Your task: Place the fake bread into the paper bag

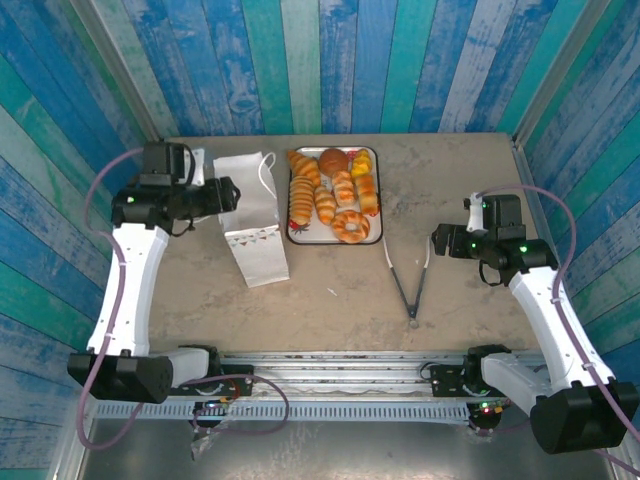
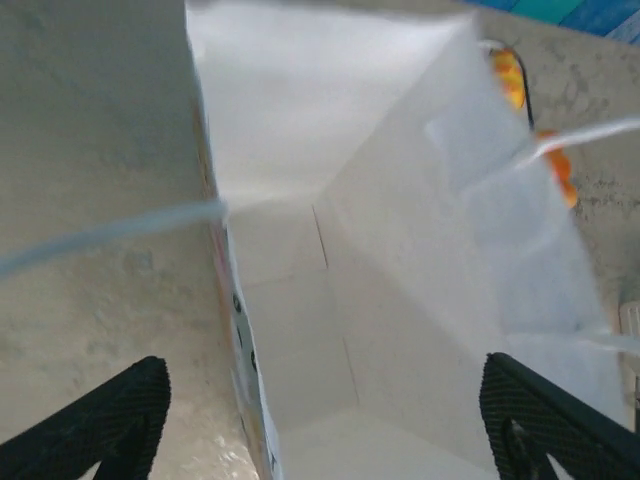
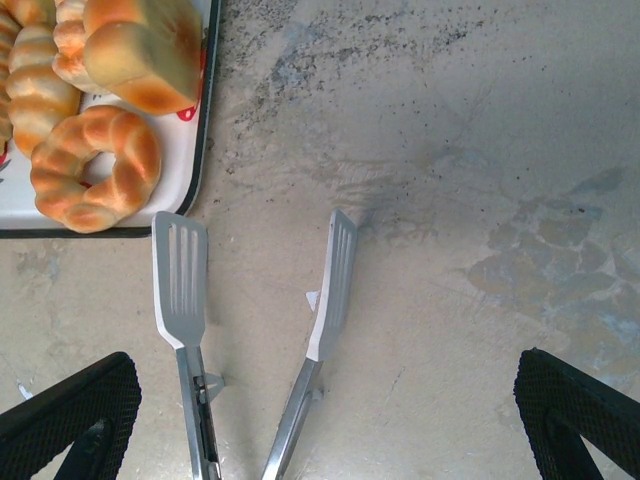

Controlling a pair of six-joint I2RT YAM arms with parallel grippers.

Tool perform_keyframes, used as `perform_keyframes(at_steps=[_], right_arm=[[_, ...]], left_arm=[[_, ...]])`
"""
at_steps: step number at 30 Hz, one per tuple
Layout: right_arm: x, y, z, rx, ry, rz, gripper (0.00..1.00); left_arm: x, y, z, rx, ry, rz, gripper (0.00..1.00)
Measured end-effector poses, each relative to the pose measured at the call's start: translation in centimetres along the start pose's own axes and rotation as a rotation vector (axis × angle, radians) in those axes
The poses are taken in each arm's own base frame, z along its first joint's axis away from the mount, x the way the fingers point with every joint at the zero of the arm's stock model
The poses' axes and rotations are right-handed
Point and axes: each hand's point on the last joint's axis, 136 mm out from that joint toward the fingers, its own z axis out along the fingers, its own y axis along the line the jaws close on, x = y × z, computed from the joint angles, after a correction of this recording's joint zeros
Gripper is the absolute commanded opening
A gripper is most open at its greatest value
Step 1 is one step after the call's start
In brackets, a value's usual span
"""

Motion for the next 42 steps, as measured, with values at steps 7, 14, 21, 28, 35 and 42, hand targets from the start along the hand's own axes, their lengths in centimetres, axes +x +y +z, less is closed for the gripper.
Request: perform_keyframes(at_steps=[7, 14, 21, 28, 35, 42], right_arm=[[-0.1, 0.2, -0.3, -0.001, 0.009, -0.001, 1.00], [0.1, 1.4, -1.0, -0.018, 0.024, 0.003, 1.00], [2.0, 4.4, -1.9, -0.085, 0.049, 0.016, 1.00], [7.5, 6.2, -0.3, -0.064, 0.184, 0.000, 1.00], [11.0, 6.9, 1.4, 0.014, 0.268, -0.013, 1.00], [13.0, 6.6, 3.7, 0.082, 0.317, 0.000, 1.00]], left_arm=[[-4.1, -0.5, -2.7, -0.020, -0.152, 0.016, 0.98], [-6.0, -2.0, -5.5, 0.072, -0.353, -0.038, 0.96], [-5.5, -3.9, -10.5, 0.249, -0.607, -0.116, 0.94], [-5.9, -3.5, -12.6, 0.262, -0.753, -0.128, 0.94], [-4.8, -1.6, -12.6, 0.184, -0.815, -0.144, 0.94], [-3.9, 0.2, -13.4, 0.106, -0.877, -0.181, 0.94]])
